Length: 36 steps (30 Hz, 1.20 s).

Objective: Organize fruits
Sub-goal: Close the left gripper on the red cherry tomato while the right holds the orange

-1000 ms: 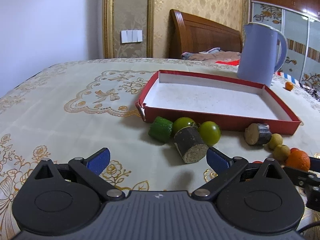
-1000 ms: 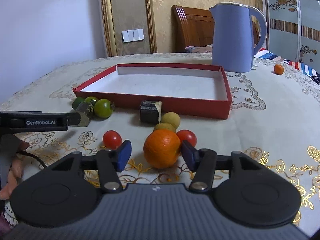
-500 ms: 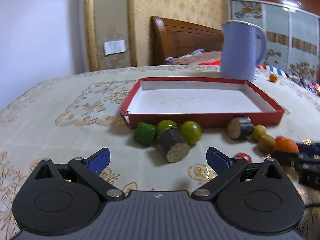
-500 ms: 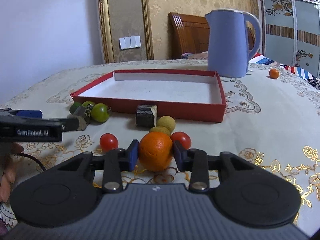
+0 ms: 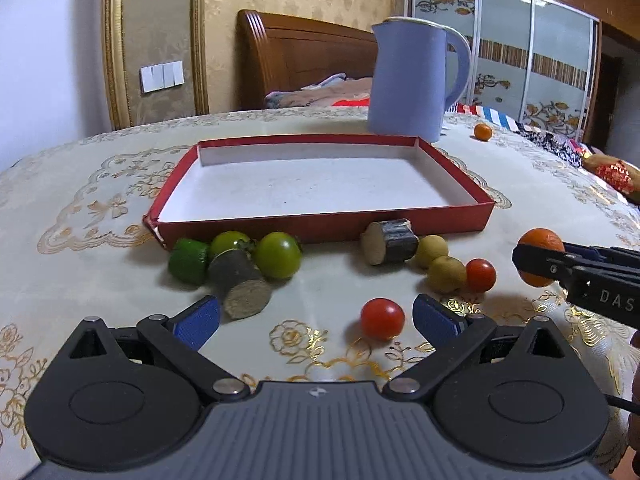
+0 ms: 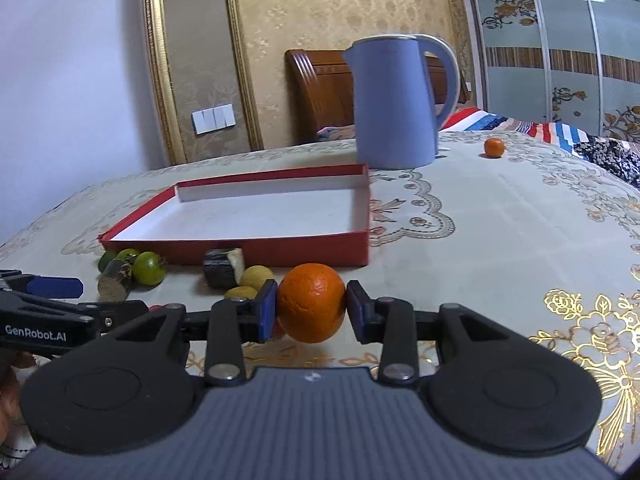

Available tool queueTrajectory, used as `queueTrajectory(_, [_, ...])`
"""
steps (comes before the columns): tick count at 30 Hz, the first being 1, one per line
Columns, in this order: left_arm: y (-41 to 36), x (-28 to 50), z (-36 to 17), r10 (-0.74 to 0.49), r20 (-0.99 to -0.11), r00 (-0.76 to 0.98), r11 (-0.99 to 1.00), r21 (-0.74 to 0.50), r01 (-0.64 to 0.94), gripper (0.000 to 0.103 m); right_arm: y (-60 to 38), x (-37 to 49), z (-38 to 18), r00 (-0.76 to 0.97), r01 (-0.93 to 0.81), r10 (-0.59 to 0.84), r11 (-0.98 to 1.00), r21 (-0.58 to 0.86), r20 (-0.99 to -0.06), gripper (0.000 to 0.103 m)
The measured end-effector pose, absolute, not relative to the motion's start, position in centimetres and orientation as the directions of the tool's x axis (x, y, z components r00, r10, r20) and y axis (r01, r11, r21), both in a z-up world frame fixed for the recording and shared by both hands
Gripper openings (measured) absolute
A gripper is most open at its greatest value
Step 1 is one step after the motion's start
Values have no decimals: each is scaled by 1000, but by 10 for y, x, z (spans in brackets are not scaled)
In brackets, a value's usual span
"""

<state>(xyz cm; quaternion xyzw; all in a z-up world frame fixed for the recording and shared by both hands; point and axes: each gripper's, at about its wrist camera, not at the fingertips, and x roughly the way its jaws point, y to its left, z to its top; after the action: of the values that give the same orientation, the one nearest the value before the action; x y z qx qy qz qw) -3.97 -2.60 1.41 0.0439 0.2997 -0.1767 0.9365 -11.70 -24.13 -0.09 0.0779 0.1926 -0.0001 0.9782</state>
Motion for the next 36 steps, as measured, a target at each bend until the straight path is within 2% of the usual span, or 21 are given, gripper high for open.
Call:
queueTrajectory(7, [-45,-31,6,-275,-618,736,929,27,370,102,-251,-117,-2,929,54,9,986,160,-370,35])
queueTrajectory(11, [-47,-28,3,-283,-627,726,927,15,374,102,-253,-115,-3,928,53,12,985,165,-372,35])
queueTrajectory(12, [-48,-28,2,-281,-623,730,928,20,373,98,-253,-115,-3,929,53,12,985,164,-371,35])
queueTrajectory(14, [-49,-29,2,-278,-616,737,925,34,378,74,-254,-114,-4,929,50,14,985,165,-369,35])
queueTrajectory(16, [-50,-27,0,-292,-630,720,920,21,392,66,-254,-113,-4,929,49,16,985,167,-370,35])
queueTrajectory(18, [-50,-29,0,-292,-623,725,919,27,393,65,-255,-112,-4,928,49,19,984,172,-372,35])
queueTrajectory(20, [-50,-31,-1,-301,-616,728,916,27,401,54,-256,-111,-5,927,52,17,983,175,-374,35])
queueTrajectory(23, [-51,-32,-1,-313,-610,728,910,27,414,43,-256,-111,-6,927,55,15,983,175,-375,35])
queueTrajectory(25, [-52,-32,-1,-323,-609,725,905,27,425,39,-256,-110,-7,926,57,13,983,173,-378,35])
queueTrajectory(28, [-53,-34,-3,-323,-602,730,903,35,428,38,-256,-109,-9,922,58,12,984,171,-386,35])
queueTrajectory(32, [-51,-32,-1,-324,-604,728,906,22,422,26,-255,-108,-10,919,55,13,985,161,-394,35])
queueTrajectory(36, [-50,-30,-1,-329,-608,723,904,18,426,26,-251,-107,-9,918,49,9,989,137,-396,35])
